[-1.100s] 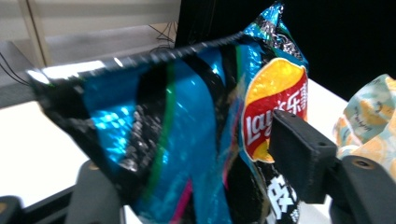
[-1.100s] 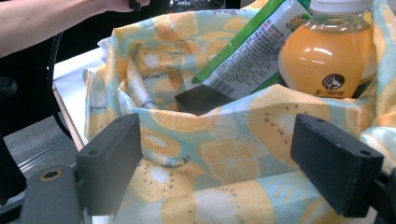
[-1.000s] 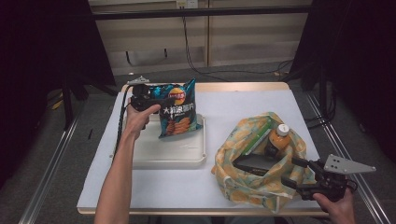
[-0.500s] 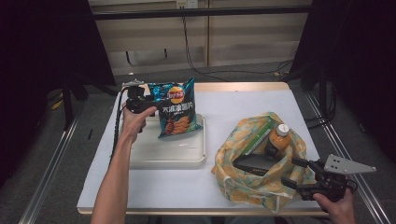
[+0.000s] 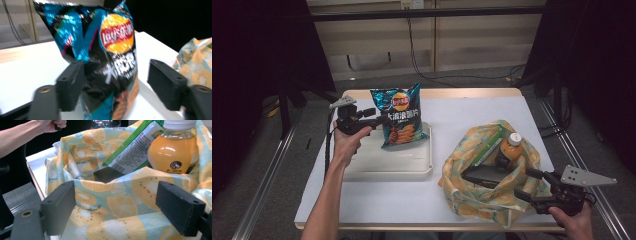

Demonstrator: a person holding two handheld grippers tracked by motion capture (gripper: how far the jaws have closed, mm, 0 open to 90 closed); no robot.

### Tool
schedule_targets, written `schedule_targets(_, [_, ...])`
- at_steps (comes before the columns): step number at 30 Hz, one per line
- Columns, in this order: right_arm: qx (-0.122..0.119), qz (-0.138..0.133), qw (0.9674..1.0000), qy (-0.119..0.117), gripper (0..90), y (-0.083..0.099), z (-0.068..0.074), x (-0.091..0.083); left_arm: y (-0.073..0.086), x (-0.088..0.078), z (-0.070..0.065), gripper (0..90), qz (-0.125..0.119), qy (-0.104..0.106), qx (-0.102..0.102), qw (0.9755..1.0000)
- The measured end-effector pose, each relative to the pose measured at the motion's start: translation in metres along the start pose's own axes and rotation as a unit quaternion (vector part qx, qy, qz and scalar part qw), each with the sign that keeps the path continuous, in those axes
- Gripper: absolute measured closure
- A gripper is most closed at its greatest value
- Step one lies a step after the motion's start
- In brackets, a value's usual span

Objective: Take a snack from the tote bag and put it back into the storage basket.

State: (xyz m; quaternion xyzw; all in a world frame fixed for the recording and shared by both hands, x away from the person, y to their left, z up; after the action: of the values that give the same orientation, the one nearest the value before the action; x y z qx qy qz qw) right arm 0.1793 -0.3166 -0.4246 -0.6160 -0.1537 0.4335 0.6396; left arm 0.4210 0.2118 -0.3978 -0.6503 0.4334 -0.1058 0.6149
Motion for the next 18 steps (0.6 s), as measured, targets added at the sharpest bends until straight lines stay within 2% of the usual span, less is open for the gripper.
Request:
schedule_targets(1, [0.0,0.001,1.0,0.0,16.2,0.0,0.0,0.0,0.004,-0.001,-0.001,40.6,0.002,0.007,0.003,1.0])
schedule_targets(6, [0.001,0.003,1.0,-0.001,16.2,0.0,0.001,0.002,0.021,0.004,-0.009,70.2,0.023,0.042,0.023,0.9986])
schedule_targets(7, [0.001,0.004,1.0,0.0,16.2,0.0,0.001,0.002,0.024,0.007,-0.012,75.1,0.041,0.037,0.034,0.9979])
schedule_targets(10, [0.0,0.003,1.0,-0.002,16.2,0.0,0.001,0.002,0.031,0.011,-0.016,77.9,0.066,0.047,0.046,0.9957])
schedule_targets(13, [-0.002,0.004,1.0,-0.002,16.2,0.0,0.001,0.002,0.041,0.017,-0.019,78.1,0.101,0.048,0.059,0.992])
schedule_targets(17, [-0.001,0.005,1.0,-0.001,16.5,0.0,0.002,0.003,0.049,0.027,-0.02,77.5,0.135,0.046,0.063,0.9877])
schedule_targets(18, [-0.002,0.004,1.0,-0.002,16.5,0.0,0.003,0.003,0.05,0.029,-0.019,77.5,0.138,0.045,0.064,0.9874])
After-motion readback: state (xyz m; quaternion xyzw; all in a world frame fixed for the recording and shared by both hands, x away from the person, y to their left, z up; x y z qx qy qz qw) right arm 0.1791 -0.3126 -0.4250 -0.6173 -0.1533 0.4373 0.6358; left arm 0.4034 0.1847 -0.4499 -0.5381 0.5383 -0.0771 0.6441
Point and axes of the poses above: each handheld gripper's, and its own axes: x roughly forward along the jaws, y roughly out of its underside, z roughly to its left, the point moved 1 cm from there along x, roughly forward along the jaws, and after that the axes turned 5 degrees about -y, right-handed, at the moved point
